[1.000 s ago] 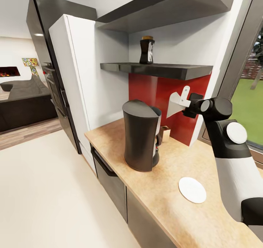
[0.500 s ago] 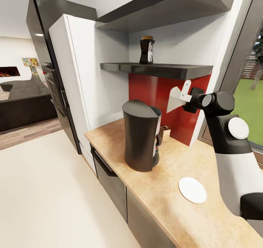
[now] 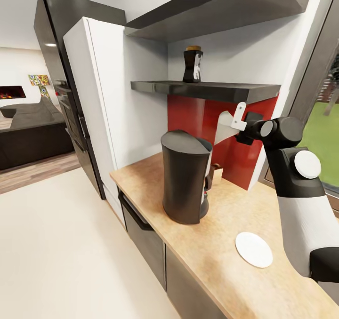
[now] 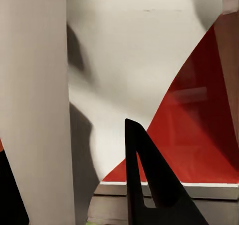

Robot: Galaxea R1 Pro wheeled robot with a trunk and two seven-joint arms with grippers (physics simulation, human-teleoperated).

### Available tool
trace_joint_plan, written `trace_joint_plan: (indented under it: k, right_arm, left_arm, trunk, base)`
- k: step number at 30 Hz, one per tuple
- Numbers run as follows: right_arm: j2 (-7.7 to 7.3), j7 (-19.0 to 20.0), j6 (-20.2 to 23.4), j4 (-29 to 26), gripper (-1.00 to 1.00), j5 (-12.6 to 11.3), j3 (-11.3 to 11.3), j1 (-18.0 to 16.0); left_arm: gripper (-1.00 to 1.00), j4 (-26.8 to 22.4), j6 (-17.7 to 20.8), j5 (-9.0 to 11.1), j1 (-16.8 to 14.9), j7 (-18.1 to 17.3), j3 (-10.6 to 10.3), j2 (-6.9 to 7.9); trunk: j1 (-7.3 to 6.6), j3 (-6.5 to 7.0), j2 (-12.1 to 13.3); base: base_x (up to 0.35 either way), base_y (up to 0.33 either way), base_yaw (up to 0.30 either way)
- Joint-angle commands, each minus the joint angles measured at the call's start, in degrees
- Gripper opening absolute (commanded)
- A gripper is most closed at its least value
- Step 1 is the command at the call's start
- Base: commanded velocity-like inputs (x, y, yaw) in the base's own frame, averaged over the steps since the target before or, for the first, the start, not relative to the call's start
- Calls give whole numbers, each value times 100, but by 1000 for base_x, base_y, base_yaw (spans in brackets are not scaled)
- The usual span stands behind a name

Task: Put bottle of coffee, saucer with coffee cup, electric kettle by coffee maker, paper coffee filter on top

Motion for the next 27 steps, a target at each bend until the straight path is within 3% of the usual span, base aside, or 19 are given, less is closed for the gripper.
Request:
trace_joint_plan:
  k: [1, 27]
  right_arm:
    - [-7, 20, 114, -2, -100, 37, 13, -8]
    - [2, 21, 117, 16, -100, 37, 21, -8]
  left_arm:
    - [100, 5, -20, -9, -5, 2, 26, -1]
    - [100, 12, -20, 0, -5, 2, 26, -1]
  trunk:
    - [5, -13, -10]
    - [5, -13, -10]
  base:
    - [91, 18, 0]
    - [72, 63, 0]
